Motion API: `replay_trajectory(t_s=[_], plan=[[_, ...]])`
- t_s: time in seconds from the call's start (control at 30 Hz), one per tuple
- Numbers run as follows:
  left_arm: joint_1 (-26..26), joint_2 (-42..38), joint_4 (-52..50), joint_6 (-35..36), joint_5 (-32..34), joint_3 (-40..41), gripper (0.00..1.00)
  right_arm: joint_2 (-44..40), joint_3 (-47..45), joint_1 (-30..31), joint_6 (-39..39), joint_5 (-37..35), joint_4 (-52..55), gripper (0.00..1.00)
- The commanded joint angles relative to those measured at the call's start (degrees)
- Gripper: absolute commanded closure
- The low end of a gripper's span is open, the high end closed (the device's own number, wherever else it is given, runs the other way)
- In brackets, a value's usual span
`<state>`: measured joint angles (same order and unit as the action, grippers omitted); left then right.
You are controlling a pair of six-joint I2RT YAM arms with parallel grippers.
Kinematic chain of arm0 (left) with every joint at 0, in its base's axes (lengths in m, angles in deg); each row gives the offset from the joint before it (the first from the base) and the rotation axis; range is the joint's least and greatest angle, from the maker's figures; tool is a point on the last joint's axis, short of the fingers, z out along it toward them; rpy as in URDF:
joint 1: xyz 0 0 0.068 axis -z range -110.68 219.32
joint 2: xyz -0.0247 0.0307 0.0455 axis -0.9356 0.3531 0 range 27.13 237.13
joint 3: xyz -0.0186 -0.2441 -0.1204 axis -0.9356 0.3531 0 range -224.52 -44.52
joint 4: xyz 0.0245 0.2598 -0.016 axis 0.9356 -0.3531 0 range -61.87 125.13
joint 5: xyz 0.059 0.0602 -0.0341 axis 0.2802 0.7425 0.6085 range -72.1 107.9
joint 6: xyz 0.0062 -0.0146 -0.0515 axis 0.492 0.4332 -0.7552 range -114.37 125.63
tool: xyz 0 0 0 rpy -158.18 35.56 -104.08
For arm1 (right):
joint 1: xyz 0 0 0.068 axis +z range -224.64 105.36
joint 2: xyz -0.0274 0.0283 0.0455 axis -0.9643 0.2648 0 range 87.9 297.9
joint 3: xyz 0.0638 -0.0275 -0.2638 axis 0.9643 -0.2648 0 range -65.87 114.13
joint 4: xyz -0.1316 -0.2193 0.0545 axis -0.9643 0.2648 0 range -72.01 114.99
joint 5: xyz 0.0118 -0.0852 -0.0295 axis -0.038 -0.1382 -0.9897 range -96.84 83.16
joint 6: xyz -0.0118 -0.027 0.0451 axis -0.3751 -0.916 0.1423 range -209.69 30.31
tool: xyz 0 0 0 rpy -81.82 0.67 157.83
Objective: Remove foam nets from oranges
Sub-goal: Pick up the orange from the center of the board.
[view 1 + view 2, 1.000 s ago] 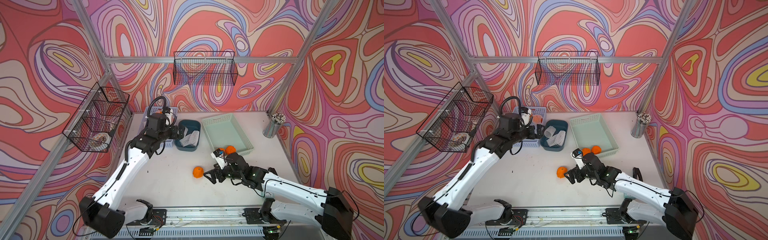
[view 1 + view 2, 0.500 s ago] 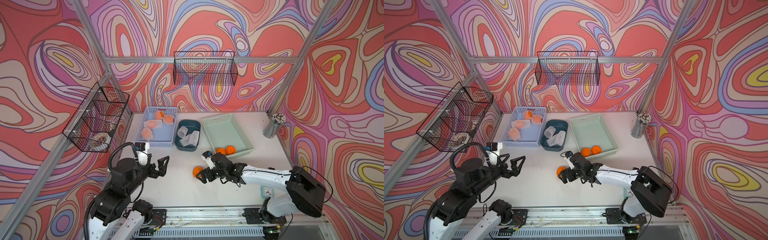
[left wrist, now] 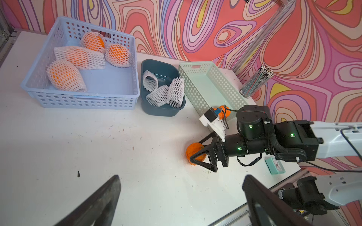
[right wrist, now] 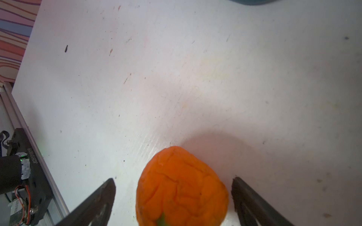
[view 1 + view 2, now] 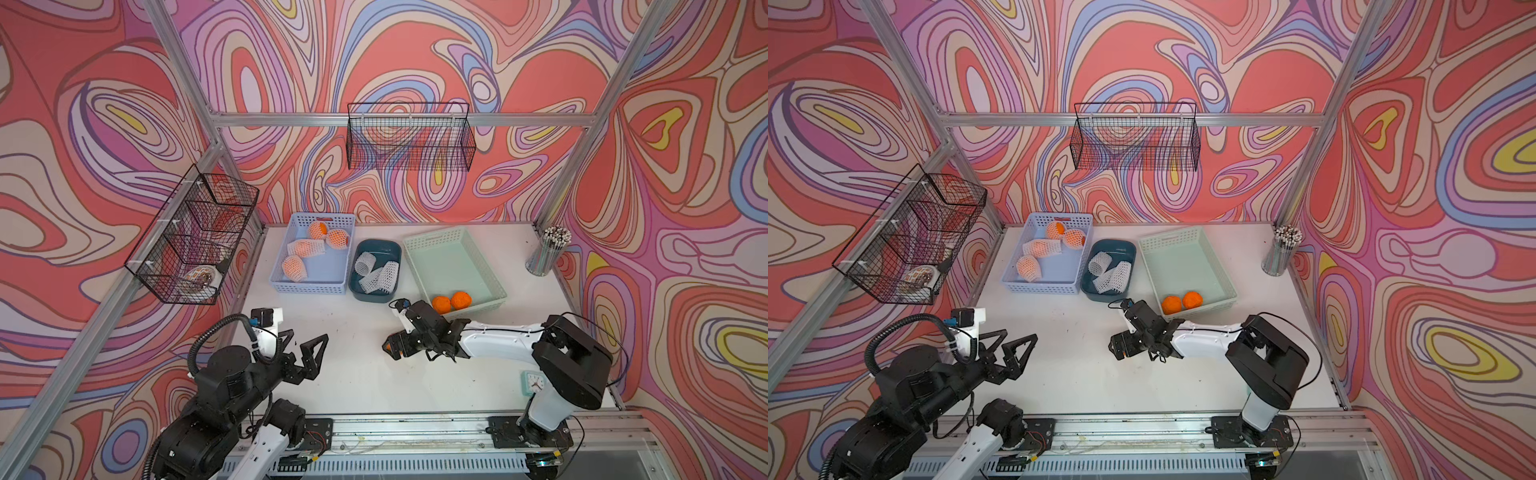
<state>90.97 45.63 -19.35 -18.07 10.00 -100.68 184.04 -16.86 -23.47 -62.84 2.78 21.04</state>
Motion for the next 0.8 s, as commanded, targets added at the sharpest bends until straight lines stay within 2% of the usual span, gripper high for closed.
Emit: replay_trajectory(t_s=[0.0, 0.57, 0.77], plan=[[-0.32, -0.22, -2.36, -0.45, -0.15, -1.22, 0.0, 1.04, 1.55, 0.58, 0.22, -1.8, 1.6, 0.12], [-0.33, 0.95, -1.79, 0.41, 0.81, -1.23, 0.0, 0.34, 2.93, 0.74, -0.59, -4.03, 6.08, 0.36], [-0.29, 1.56, -1.04, 0.5, 0.3, -0.65, 0.0, -2.78, 3.61, 0.73, -1.14, -5.38, 8.71, 0.41]])
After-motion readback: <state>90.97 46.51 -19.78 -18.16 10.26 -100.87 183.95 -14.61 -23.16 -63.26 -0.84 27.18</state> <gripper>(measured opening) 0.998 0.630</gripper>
